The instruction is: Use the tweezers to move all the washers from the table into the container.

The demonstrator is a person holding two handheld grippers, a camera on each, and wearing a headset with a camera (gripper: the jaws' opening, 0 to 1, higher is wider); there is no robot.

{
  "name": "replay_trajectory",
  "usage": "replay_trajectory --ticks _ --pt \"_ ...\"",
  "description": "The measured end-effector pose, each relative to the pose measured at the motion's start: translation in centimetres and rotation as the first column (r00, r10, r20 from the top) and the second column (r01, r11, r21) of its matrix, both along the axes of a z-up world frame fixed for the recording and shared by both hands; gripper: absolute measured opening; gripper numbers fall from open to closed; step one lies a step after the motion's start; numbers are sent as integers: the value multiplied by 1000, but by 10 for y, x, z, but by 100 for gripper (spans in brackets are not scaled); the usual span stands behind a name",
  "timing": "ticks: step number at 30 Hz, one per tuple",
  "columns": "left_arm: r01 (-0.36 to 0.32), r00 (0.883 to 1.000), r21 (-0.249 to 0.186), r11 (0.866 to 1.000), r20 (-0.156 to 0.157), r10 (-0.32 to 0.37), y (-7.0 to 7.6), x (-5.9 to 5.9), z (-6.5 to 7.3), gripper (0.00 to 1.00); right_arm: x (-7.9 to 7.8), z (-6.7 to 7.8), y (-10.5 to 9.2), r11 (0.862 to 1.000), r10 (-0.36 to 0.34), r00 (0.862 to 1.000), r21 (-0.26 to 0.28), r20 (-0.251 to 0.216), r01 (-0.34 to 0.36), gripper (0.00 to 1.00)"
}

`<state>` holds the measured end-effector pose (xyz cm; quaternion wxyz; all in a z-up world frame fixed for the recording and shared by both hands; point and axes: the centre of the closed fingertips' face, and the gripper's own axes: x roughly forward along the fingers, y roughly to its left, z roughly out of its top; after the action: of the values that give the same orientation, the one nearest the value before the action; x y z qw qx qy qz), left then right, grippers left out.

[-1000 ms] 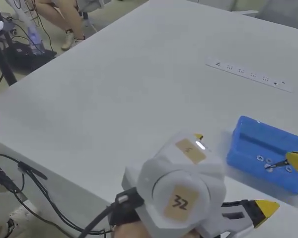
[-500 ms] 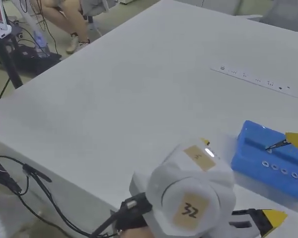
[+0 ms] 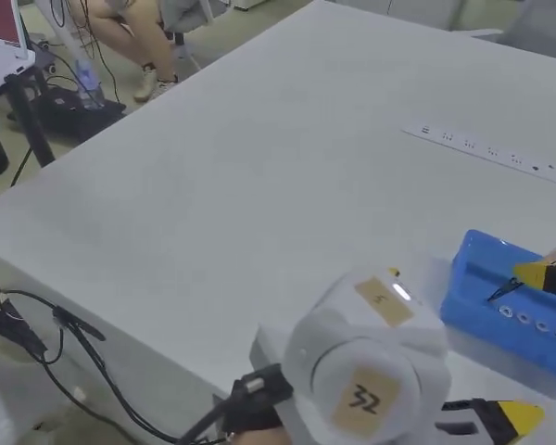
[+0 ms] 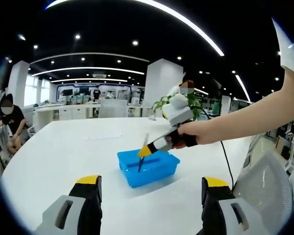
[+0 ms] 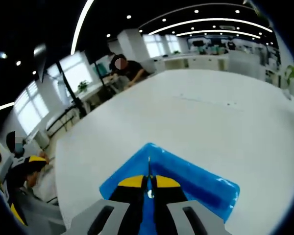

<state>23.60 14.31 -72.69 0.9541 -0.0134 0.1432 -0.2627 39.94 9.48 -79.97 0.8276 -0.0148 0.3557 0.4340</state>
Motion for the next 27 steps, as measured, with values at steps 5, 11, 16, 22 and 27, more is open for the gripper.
replay_trajectory --ticks 5,11,16,22,27 --pt "-4 1000 1 1000 -3 4 1 1 -1 85 -4 -3 6 998 49 998 -45 27 -48 3" --pt "7 1000 1 1000 -18 -7 -2 0 -3 85 -7 -3 10 988 113 991 -113 75 -104 3" --pt "16 999 -38 999 -43 -18 -3 -1 -5 84 -12 9 4 976 172 974 -160 151 -148 3" --pt "42 998 -63 997 -39 -44 -9 -3 -3 82 -37 42 -3 970 221 945 -159 242 -187 3" --pt "84 996 -56 995 -33 -86 -16 -7 -1 72 -67 68 -10 970 234 927 -133 294 -203 3"
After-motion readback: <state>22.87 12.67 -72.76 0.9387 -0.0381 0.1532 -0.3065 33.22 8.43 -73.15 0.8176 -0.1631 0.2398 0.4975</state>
